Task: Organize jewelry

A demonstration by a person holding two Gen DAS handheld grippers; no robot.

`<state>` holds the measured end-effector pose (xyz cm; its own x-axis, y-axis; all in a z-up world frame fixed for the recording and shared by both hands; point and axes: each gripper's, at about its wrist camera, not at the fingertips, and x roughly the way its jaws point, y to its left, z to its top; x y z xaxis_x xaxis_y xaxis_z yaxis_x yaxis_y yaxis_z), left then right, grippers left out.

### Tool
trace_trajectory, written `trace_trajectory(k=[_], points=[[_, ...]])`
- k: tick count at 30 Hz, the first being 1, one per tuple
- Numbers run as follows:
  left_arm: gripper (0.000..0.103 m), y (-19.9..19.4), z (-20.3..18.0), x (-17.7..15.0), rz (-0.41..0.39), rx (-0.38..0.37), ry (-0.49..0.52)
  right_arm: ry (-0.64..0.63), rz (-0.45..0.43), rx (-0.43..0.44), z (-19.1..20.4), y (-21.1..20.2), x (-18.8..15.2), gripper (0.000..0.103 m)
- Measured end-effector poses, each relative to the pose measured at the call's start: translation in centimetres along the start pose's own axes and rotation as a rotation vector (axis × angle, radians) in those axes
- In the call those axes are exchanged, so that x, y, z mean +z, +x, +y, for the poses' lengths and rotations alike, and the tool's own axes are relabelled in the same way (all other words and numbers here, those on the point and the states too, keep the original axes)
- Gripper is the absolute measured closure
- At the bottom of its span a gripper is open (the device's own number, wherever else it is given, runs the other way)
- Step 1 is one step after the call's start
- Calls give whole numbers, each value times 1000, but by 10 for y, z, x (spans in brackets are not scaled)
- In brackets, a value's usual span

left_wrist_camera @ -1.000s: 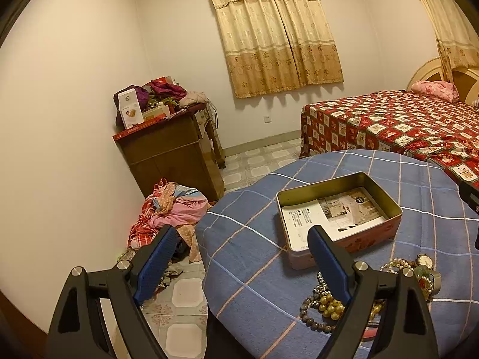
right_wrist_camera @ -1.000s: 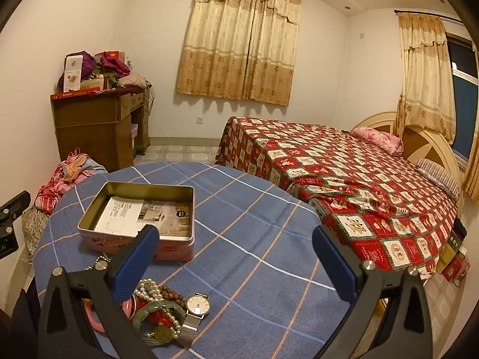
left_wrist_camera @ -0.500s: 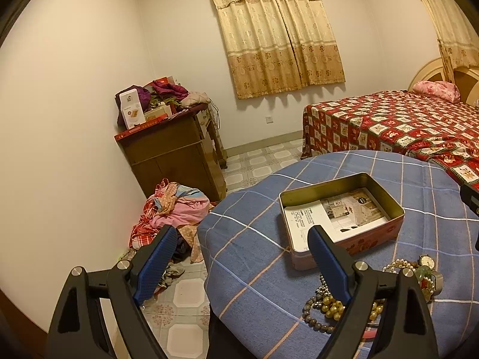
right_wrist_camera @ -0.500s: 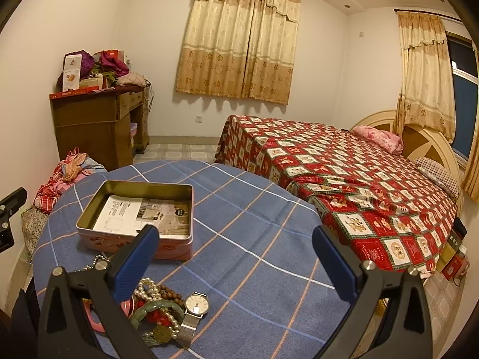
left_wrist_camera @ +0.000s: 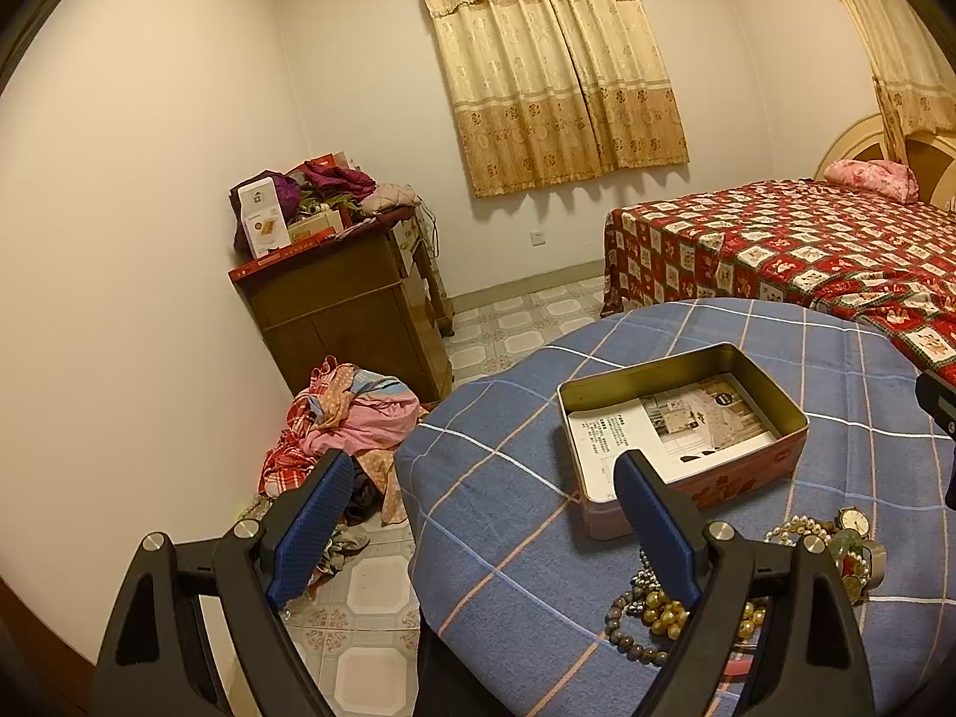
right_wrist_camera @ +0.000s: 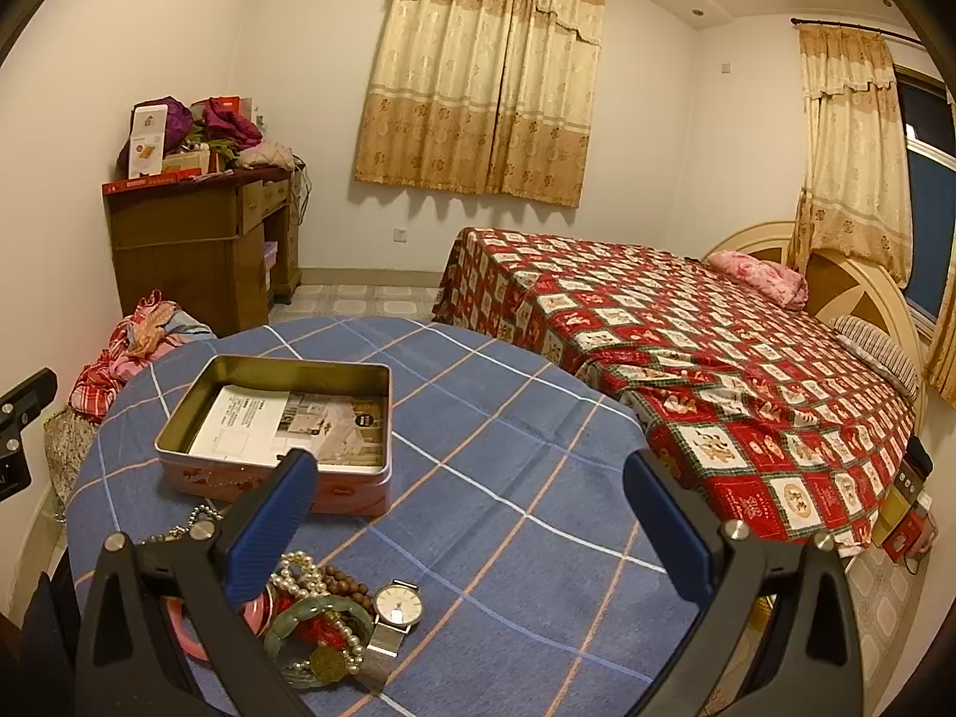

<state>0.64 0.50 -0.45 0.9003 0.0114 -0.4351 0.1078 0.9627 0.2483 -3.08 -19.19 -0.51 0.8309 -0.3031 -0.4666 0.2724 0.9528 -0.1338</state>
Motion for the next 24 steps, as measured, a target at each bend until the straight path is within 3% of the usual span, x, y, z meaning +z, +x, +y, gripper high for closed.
trace_trajectory(k=[24], points=[[14, 2, -3, -3, 3, 0, 7, -1, 5, 2, 4, 1, 0, 0]])
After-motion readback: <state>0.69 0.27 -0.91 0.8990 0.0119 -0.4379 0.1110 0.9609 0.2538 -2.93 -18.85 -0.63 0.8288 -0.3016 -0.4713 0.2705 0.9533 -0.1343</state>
